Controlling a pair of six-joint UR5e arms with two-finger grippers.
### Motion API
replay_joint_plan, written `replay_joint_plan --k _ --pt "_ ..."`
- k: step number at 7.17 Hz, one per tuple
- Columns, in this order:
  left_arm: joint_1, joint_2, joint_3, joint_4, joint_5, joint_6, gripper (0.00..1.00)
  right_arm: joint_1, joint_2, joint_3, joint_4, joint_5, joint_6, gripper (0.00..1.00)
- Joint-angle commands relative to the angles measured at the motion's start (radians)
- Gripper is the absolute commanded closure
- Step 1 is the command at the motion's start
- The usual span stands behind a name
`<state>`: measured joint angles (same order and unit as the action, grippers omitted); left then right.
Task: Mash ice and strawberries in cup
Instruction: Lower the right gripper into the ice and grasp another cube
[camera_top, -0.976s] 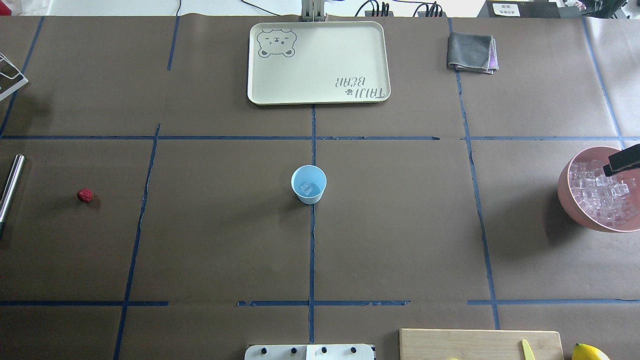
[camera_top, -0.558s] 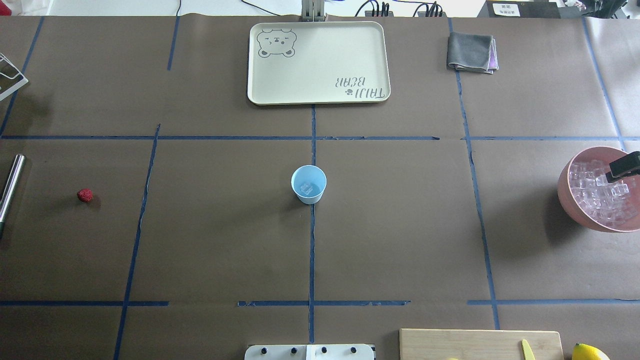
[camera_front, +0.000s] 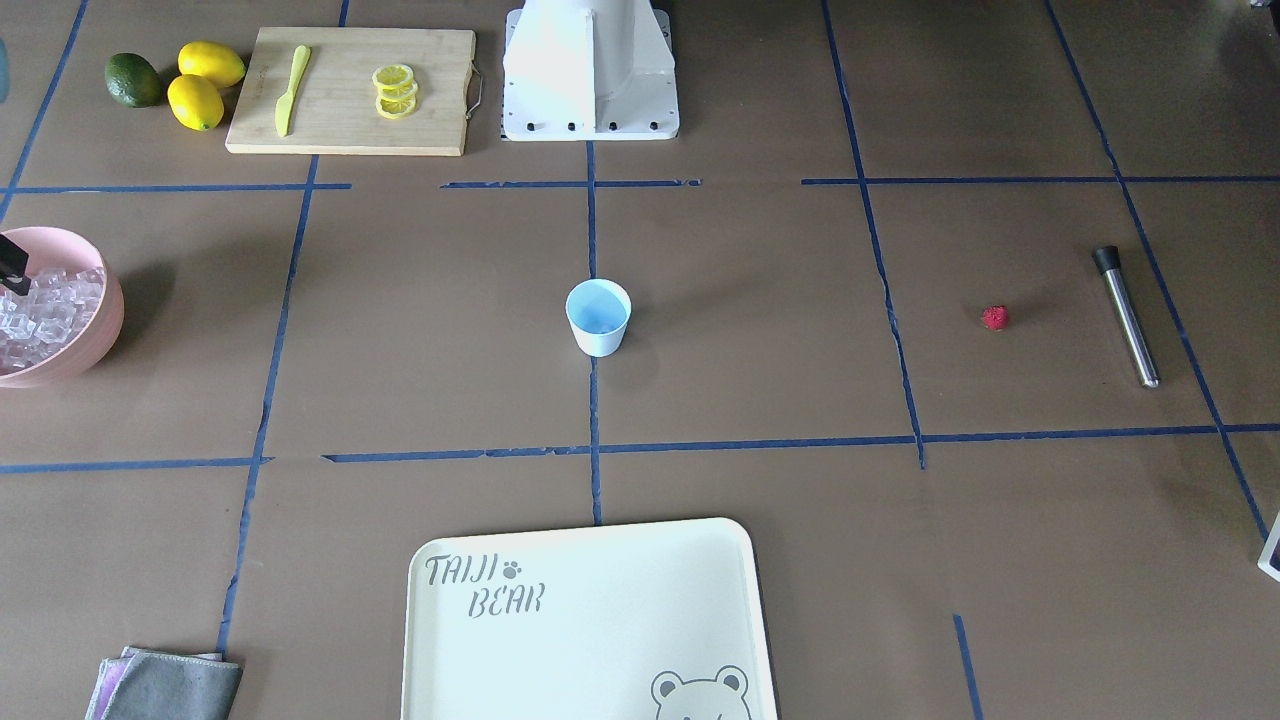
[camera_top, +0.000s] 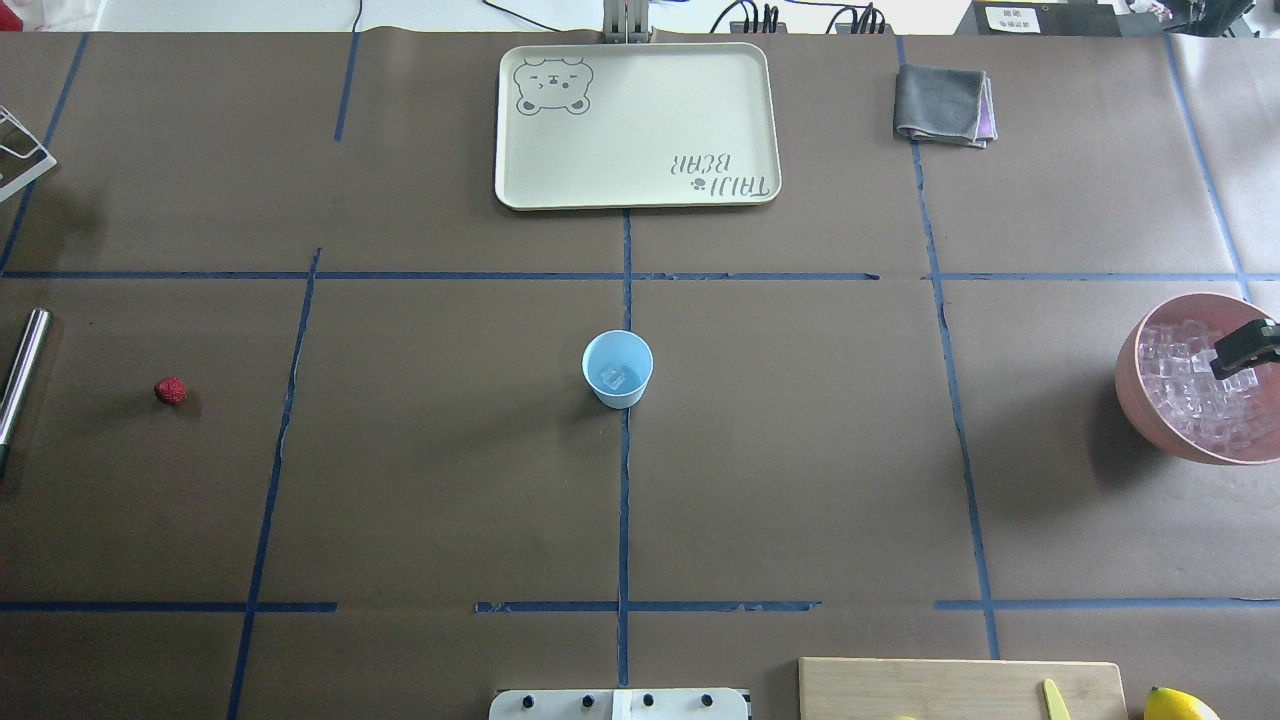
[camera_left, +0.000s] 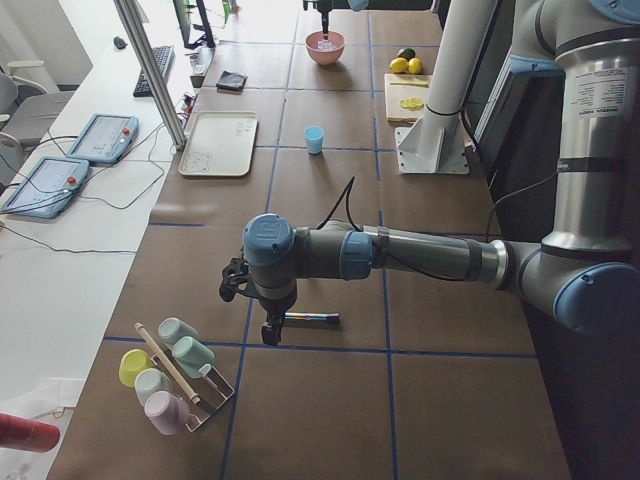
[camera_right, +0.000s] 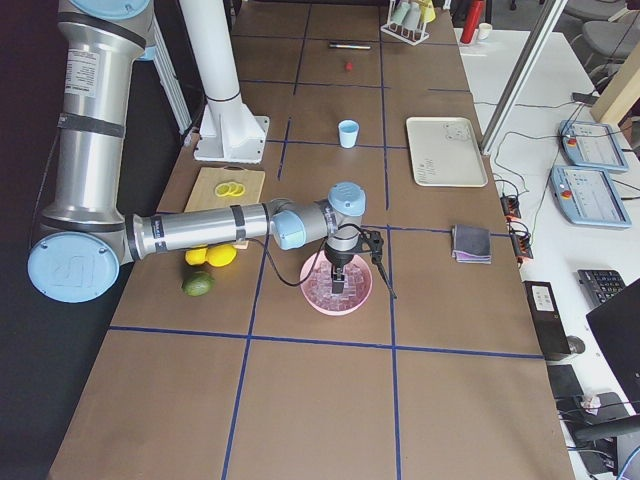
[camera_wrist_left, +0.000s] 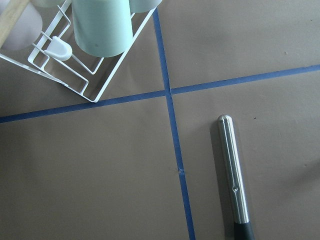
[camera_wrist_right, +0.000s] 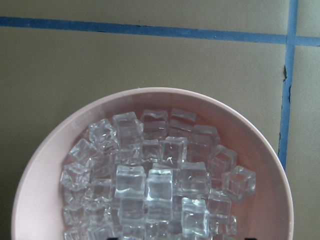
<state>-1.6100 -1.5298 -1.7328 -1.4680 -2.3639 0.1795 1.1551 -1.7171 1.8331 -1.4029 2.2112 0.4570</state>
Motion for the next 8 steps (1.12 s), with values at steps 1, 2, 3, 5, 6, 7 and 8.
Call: replay_joint_plan --k 1,2,3,5,6,7,8 --pt "0.001 0.002 -0.001 0.000 0.000 0.000 0.00 -0.002 0.011 -0.026 0.001 -0.001 -0.015 0.15" --pt "-0.001 0.002 -0.001 0.000 0.000 0.000 0.00 -0.020 0.013 -0.034 0.001 -0.004 -0.015 0.17" --pt "0.001 0.002 -0.001 0.000 0.000 0.000 0.00 -0.028 0.013 -0.035 -0.001 -0.010 -0.014 0.19" --pt "0.001 0.002 -0.007 0.000 0.000 0.000 0.00 -0.029 0.010 -0.046 -0.002 -0.011 -0.015 0.23" --pt "0.001 0.002 -0.007 0.000 0.000 0.000 0.00 -0.029 0.011 -0.051 -0.001 -0.011 -0.015 0.26" --pt "0.001 0.000 -0.008 0.000 0.000 0.000 0.00 -0.031 0.013 -0.061 -0.001 -0.011 -0.015 0.28" --pt "0.001 0.002 -0.011 0.000 0.000 0.000 0.00 -0.031 0.014 -0.072 0.001 -0.011 -0.015 0.32"
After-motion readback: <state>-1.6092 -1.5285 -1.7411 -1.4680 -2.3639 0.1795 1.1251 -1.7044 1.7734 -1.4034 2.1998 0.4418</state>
